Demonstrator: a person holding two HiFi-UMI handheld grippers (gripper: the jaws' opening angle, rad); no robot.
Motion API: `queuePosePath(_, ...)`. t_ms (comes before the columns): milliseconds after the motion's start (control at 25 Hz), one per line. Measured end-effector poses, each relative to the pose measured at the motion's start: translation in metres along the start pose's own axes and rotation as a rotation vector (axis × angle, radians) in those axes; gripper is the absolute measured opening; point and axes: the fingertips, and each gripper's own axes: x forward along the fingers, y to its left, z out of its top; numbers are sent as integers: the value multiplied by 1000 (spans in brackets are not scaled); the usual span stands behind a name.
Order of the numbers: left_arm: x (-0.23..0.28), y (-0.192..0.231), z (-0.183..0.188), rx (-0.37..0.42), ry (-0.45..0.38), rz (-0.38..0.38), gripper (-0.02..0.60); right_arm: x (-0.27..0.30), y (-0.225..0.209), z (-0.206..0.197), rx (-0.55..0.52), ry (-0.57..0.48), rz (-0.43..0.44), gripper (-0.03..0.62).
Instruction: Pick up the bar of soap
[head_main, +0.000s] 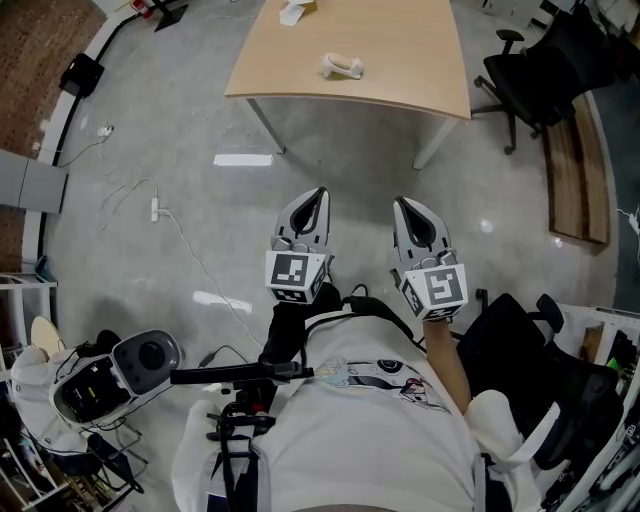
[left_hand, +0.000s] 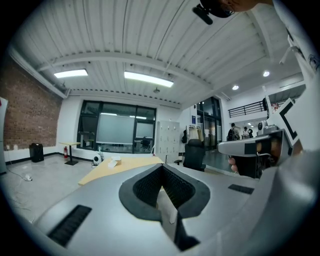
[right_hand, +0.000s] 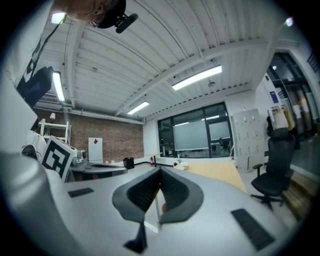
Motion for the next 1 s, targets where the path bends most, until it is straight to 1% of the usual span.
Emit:
queuePosePath(200, 10, 4, -5, -1, 23, -1, 5, 12, -11, -7, 24, 15, -10, 3)
queuePosePath(400, 30, 23, -7, -14, 36, -3, 5, 39, -19, -7, 27, 23, -21, 3)
queuePosePath(520, 53, 38, -4, -19, 31, -9, 5, 61, -30, -4, 25, 24, -37, 3)
queuePosePath(760, 102, 70, 14, -4, 4, -33, 5, 113, -51, 11, 13, 11, -59, 3)
queuePosePath(1000, 146, 108, 13, -7, 24, -57, 5, 169, -68, 13, 25, 28, -82, 3)
